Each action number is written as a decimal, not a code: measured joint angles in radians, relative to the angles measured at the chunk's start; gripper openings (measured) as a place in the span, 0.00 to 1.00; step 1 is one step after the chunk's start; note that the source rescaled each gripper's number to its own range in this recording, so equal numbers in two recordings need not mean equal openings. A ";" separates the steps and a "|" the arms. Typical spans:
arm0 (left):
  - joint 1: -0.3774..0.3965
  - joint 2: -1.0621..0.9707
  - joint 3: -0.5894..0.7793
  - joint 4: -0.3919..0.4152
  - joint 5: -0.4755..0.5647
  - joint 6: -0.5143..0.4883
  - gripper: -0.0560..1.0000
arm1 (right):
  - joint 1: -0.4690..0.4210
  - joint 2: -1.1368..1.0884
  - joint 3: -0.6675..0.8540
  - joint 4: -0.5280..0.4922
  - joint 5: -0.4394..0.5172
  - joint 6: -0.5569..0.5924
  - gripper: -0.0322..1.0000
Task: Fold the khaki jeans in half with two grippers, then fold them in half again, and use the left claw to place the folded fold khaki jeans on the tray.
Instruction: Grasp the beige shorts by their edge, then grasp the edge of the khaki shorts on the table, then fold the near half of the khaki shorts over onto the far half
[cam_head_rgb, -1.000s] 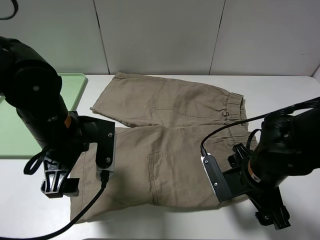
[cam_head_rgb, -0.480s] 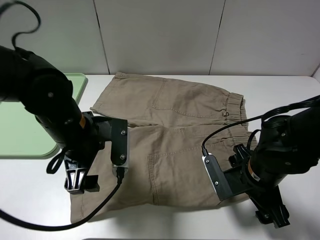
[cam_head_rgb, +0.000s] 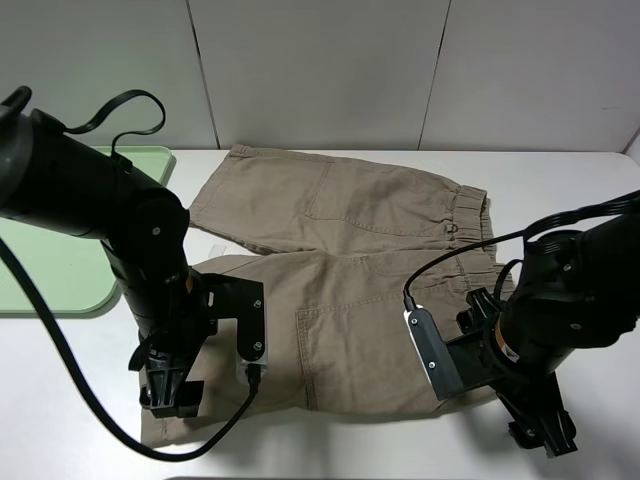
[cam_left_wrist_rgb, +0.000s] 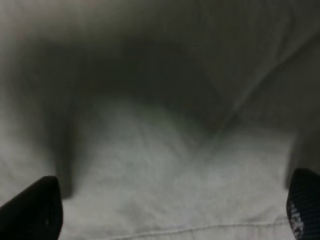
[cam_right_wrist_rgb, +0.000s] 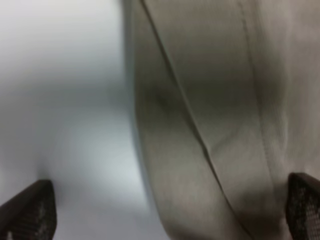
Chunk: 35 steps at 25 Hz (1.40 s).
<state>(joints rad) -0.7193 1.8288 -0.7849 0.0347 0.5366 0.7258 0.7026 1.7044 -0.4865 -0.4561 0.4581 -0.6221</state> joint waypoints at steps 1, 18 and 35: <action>0.000 0.004 0.000 0.000 -0.002 0.000 0.85 | 0.000 0.000 0.000 0.003 -0.004 -0.001 1.00; 0.000 0.061 -0.005 0.010 -0.081 0.000 0.13 | 0.000 -0.001 0.000 0.031 -0.013 -0.001 1.00; 0.000 0.056 -0.008 0.004 -0.058 0.000 0.06 | 0.000 -0.001 -0.034 0.065 -0.002 0.100 0.03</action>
<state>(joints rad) -0.7193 1.8845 -0.7931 0.0384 0.4787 0.7258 0.7026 1.7034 -0.5203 -0.3909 0.4560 -0.5219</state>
